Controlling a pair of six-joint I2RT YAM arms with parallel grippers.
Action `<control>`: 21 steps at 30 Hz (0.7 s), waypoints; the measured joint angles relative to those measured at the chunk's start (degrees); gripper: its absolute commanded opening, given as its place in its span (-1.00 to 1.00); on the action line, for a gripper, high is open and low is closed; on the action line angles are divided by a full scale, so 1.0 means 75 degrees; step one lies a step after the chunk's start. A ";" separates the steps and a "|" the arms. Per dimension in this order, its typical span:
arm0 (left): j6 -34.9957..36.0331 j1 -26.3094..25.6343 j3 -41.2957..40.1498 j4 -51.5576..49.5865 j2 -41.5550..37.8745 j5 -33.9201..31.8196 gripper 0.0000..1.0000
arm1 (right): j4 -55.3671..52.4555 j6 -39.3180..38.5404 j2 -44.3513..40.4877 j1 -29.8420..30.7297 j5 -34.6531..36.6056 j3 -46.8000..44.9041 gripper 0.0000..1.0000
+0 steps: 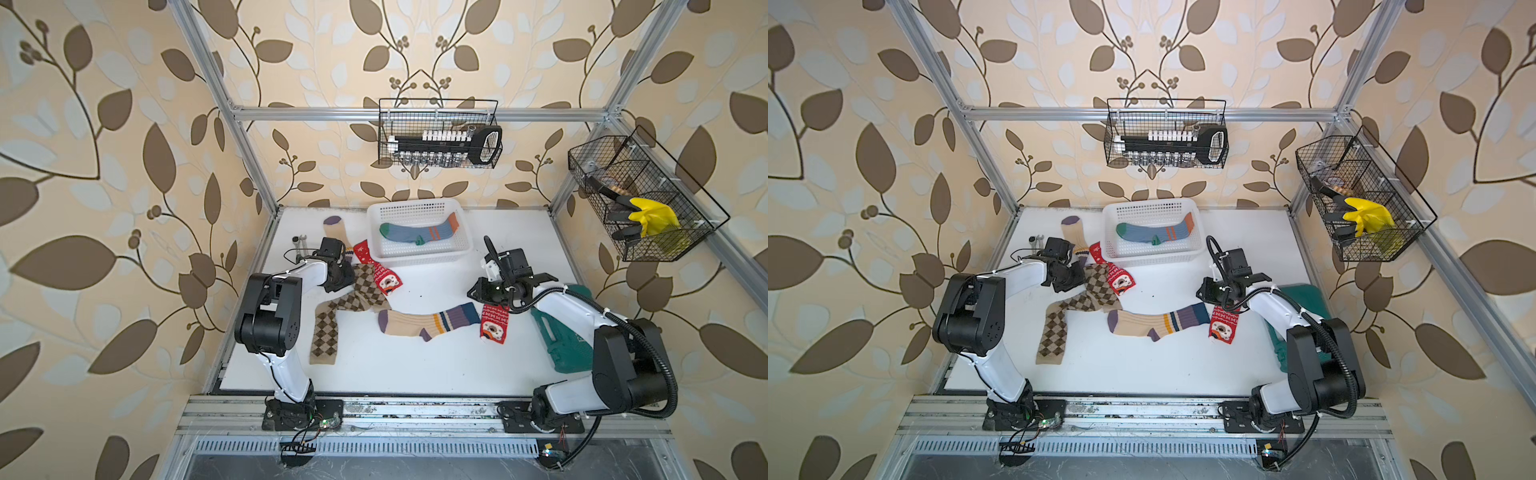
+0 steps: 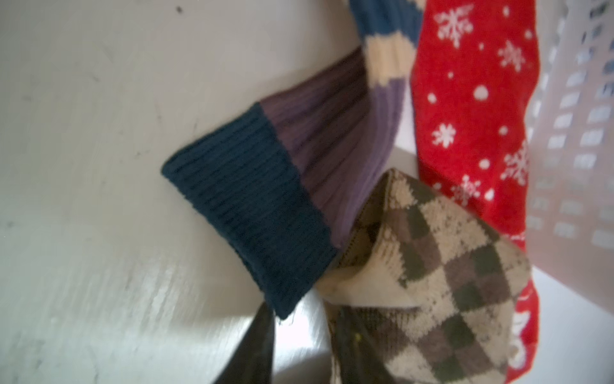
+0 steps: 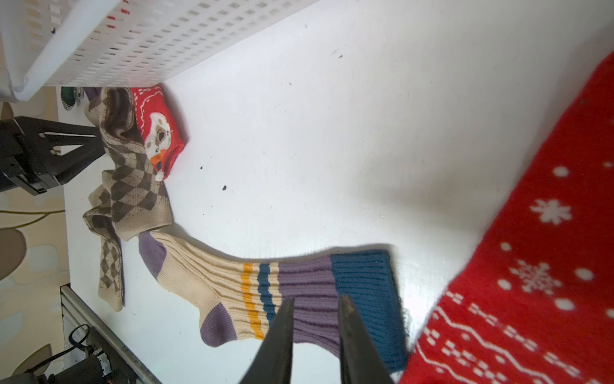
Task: Place the socks together as a pair
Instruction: Pick up the sock at the center of the board.
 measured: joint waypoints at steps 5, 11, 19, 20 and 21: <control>0.0055 0.0000 0.0152 0.0009 0.0099 0.0259 -1.00 | 0.0044 0.0000 0.0000 0.0000 -0.0067 -0.0003 -0.54; 0.0041 0.0061 0.0012 0.0102 -0.0012 0.0236 -1.00 | 0.0052 0.0000 0.0000 0.0000 -0.0117 -0.0006 -0.58; -0.0233 0.1023 -0.1119 0.0335 -0.1842 -0.0128 -0.94 | 0.0055 0.0000 -0.0012 0.0000 -0.0172 -0.0035 -0.60; -0.0265 0.1128 -0.1113 0.0423 -0.1950 -0.0149 -0.66 | 0.0055 0.0000 -0.0012 0.0000 -0.0175 -0.0035 -0.60; -0.0323 0.1215 -0.1052 0.0475 -0.1990 -0.0152 -0.39 | 0.0055 0.0000 -0.0012 0.0000 -0.0184 -0.0038 -0.59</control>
